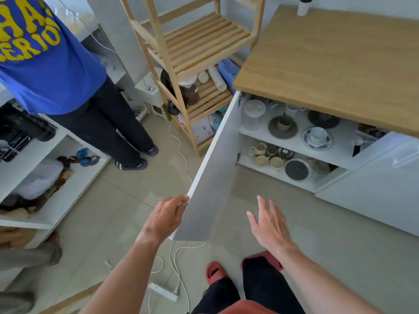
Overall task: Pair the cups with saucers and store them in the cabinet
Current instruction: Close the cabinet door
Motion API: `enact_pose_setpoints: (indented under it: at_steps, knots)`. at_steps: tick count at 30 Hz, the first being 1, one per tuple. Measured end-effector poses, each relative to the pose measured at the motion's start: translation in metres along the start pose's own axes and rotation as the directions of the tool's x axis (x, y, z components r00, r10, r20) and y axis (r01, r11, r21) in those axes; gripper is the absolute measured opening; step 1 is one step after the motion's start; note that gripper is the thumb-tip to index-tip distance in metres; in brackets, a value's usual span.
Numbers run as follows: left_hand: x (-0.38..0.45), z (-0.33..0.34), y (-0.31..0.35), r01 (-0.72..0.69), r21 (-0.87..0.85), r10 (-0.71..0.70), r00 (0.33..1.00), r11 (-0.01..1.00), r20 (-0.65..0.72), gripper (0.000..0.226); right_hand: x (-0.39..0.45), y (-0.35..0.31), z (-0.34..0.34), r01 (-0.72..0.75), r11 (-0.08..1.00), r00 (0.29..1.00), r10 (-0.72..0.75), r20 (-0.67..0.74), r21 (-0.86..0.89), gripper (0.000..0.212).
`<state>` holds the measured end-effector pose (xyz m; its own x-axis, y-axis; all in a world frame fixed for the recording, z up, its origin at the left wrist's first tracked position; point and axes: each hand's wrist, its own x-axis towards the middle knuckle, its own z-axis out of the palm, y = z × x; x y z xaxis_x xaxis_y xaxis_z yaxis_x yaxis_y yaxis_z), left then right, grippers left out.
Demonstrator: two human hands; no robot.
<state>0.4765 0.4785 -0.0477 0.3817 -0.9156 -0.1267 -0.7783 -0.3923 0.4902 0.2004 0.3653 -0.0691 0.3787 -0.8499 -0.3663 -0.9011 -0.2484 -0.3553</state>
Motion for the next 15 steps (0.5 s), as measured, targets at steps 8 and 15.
enact_pose_setpoints:
  at_steps: [8,15]
  knots:
    - [0.033,0.076,0.082,-0.45,-0.108,0.447,0.893,0.887,-0.047,0.026,-0.036,0.092,-0.005,-0.237,0.971,0.971,0.237,0.028,0.007,0.061]
    - [0.06,0.117,0.178,-0.664,-0.064,0.666,0.746,0.745,0.017,0.013,-0.036,0.155,-0.058,-0.369,0.924,0.924,0.377,-0.065,0.1,0.057]
